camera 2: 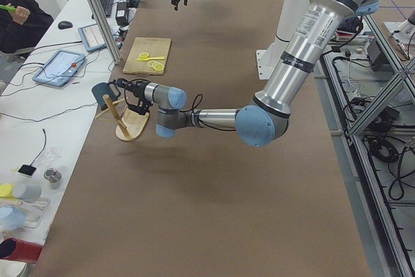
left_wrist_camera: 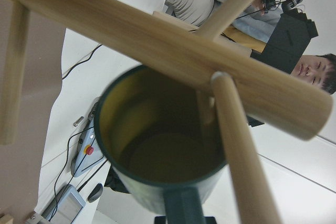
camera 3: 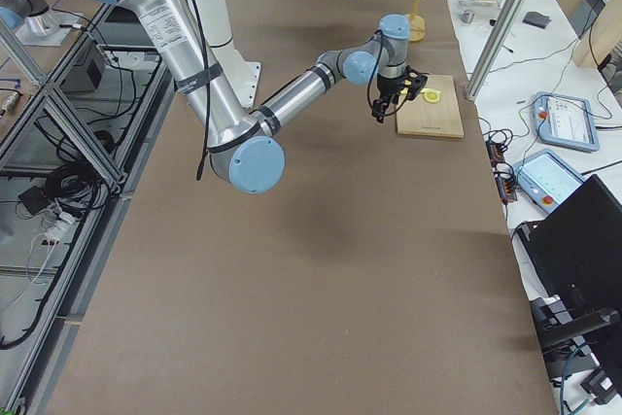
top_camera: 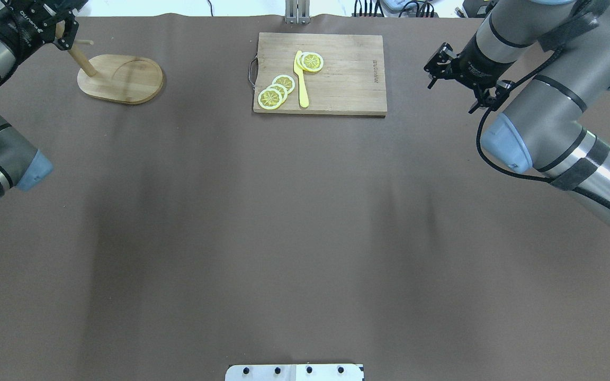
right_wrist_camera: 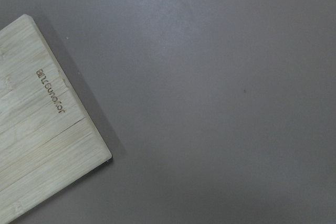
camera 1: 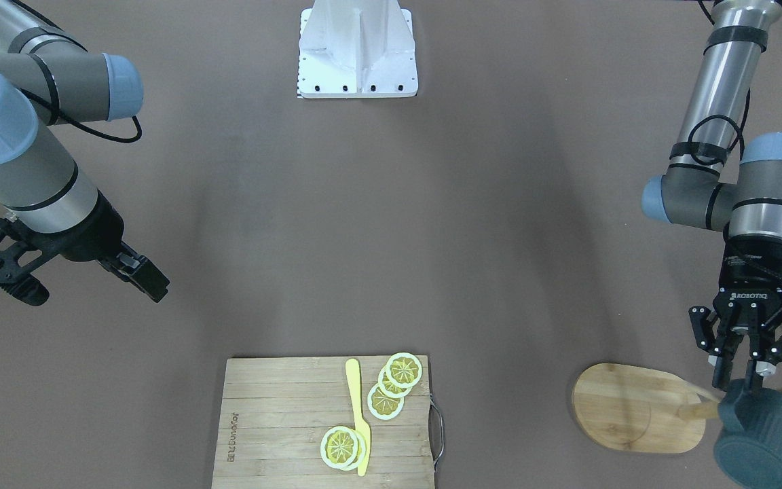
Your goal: Hang cup on storage rack
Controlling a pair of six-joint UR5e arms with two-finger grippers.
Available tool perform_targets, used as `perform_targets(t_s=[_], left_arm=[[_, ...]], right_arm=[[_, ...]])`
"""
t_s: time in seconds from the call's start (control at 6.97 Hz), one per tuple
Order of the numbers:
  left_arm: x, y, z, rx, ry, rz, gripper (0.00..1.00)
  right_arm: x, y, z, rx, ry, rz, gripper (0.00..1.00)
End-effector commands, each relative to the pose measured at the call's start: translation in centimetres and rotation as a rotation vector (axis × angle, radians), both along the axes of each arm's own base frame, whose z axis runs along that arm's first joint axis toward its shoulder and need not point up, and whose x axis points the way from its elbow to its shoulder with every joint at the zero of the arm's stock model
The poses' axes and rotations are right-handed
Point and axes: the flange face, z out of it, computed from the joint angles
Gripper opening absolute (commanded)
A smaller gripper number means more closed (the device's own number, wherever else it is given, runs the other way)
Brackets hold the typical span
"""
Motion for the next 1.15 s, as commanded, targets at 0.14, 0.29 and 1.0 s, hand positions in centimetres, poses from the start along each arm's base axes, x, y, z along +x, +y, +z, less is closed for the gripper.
perform_targets(t_s=[0.14, 0.29, 1.0], left_arm=[[-0.3, 0.2, -0.8, 0.017, 0.008, 0.012, 0.99], [-0.4, 0.6, -1.6, 0.035, 0.019, 0.026, 0.99], [-10.0, 8.2, -4.9, 0.156, 0.028, 0.062, 0.99]], right_arm=[[0.0, 0.0, 0.0, 0.0, 0.0, -0.001, 1.0], [0.1, 0.0, 0.0, 0.0, 0.0, 0.001, 1.0], [-0.1, 0.2, 0.0, 0.002, -0.002, -0.004, 1.0]])
